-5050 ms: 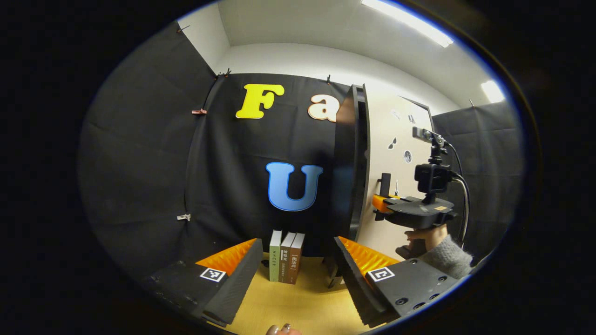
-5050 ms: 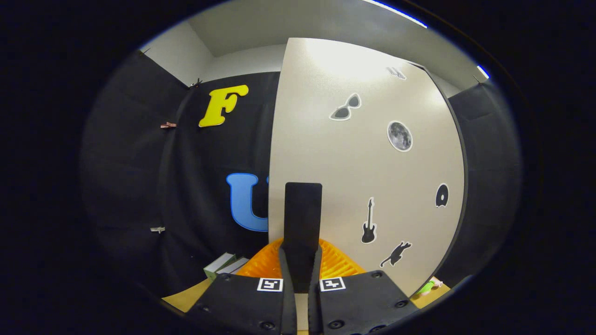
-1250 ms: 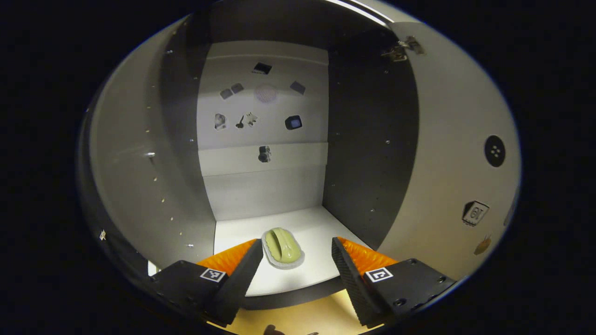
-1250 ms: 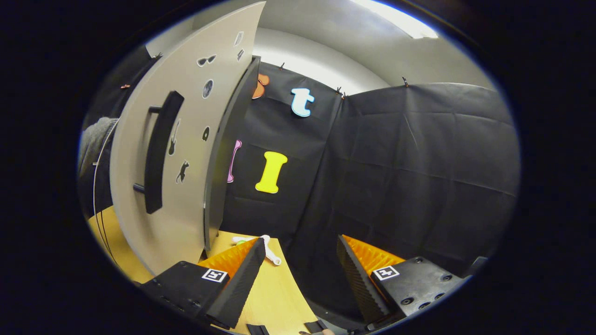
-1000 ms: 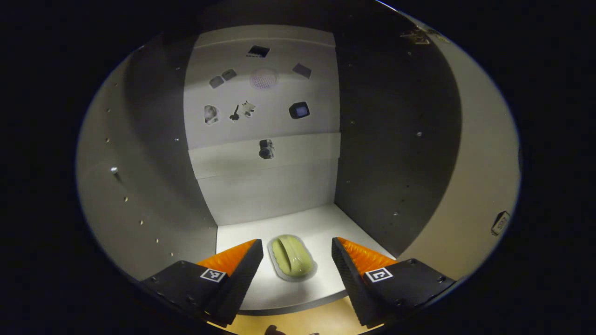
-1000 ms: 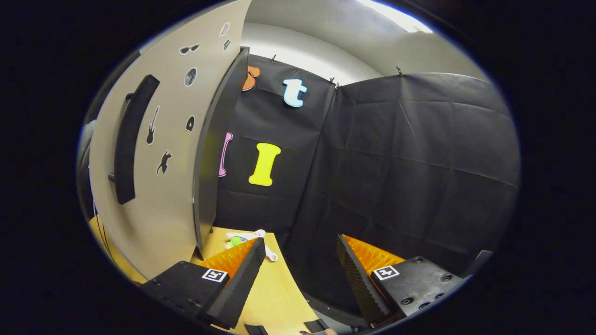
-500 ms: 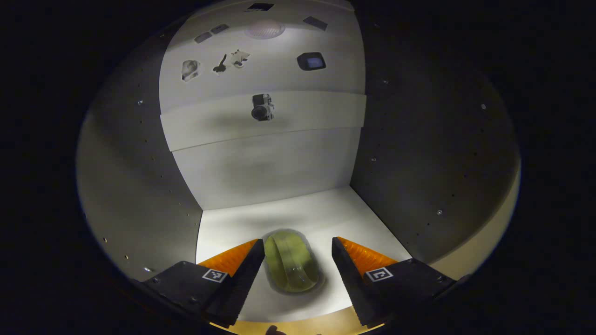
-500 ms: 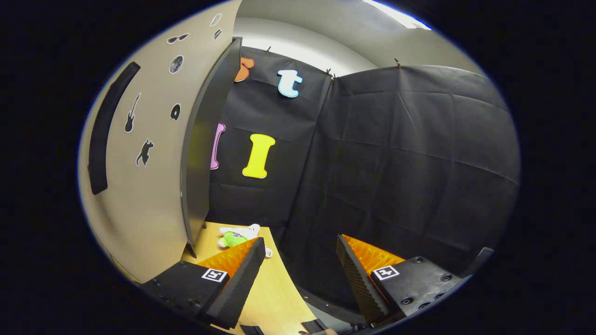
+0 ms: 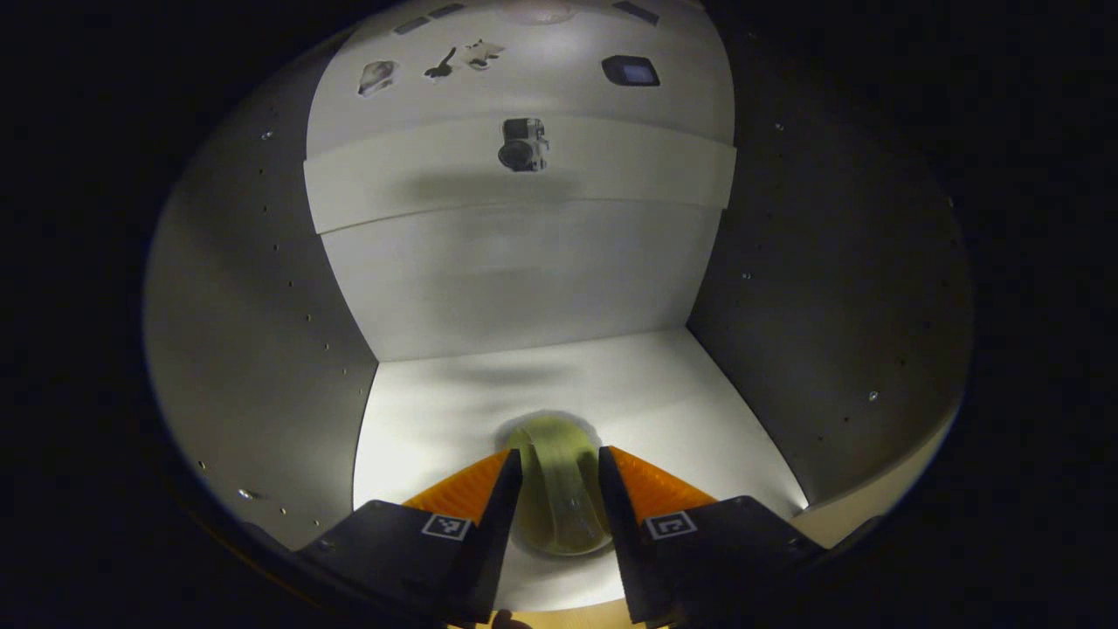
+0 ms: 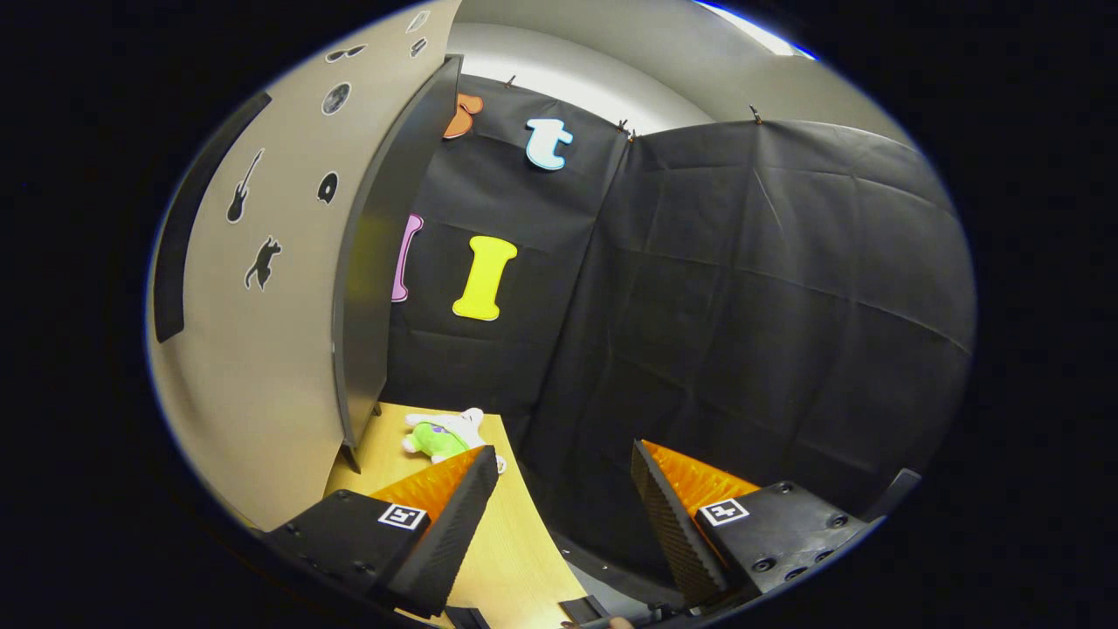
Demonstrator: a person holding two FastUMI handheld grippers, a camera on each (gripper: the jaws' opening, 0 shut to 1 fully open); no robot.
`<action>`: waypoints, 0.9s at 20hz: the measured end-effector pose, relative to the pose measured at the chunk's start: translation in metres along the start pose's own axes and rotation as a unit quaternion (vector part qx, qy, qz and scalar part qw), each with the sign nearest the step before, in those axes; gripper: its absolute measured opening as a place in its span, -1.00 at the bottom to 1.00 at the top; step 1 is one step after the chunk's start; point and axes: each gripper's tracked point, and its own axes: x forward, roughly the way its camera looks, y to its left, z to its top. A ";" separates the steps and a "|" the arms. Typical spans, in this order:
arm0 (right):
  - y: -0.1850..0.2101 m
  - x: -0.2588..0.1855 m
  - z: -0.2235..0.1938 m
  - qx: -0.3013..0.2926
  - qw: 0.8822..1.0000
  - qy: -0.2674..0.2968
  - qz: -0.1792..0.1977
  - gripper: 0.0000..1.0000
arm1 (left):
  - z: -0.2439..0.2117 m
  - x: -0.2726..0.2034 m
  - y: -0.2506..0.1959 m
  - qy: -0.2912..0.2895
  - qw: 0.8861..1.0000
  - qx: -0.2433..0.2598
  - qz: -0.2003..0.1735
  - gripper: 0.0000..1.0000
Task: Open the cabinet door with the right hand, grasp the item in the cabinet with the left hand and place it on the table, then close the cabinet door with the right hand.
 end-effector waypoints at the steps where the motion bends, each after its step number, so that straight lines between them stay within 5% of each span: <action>1: 0.000 0.000 -0.003 -0.002 1.000 0.002 -0.001 0.94 | 0.000 0.001 0.001 0.002 1.000 0.001 0.003 0.10; 6: 0.002 0.000 -0.009 -0.010 1.000 0.009 0.005 0.94 | -0.001 0.004 0.001 0.003 1.000 -0.001 0.004 -0.53; 18: 0.006 -0.005 0.008 0.023 0.998 -0.026 0.047 0.94 | -0.014 -0.028 0.007 0.016 0.999 -0.046 0.021 -0.62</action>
